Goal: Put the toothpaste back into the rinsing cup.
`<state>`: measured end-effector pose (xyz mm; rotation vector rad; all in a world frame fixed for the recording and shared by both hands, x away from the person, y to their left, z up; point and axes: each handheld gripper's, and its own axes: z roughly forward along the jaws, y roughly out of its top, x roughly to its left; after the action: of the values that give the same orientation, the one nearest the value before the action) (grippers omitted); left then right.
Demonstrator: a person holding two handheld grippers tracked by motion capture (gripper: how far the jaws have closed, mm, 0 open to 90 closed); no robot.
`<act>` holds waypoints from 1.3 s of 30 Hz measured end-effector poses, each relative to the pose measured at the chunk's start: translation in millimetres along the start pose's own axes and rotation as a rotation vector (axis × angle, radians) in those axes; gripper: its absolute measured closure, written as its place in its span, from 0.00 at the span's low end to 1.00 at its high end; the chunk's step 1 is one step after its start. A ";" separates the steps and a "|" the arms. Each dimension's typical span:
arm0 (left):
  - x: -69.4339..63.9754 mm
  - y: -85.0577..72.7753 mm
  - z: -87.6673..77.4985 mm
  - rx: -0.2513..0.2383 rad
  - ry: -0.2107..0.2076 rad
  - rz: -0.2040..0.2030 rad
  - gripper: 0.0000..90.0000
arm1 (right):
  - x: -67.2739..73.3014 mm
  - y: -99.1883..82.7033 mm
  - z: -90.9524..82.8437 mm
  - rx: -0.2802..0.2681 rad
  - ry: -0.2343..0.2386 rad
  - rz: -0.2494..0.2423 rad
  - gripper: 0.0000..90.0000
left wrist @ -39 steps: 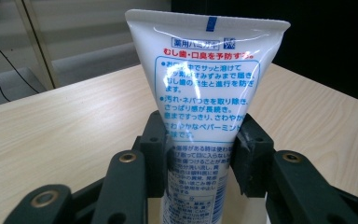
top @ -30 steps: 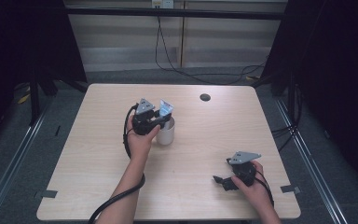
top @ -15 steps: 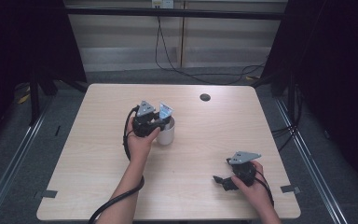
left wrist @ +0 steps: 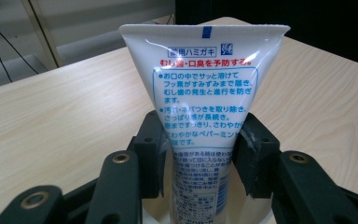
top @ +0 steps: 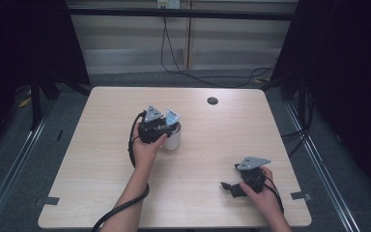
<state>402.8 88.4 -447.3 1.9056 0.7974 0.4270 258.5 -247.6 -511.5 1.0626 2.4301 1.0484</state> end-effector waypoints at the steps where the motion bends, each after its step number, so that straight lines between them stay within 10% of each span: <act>1: 0.4 -1.1 -0.1 -0.012 -0.006 -0.013 0.64 | 0.0 0.0 0.0 0.000 0.000 0.000 0.11; 39: -1.6 0.5 0.2 0.028 0.004 0.007 0.55 | 0.0 0.0 0.0 0.000 0.000 0.000 0.11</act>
<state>402.0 87.1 -446.8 1.9345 0.8033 0.4259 258.5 -247.5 -511.6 1.0628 2.4300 1.0482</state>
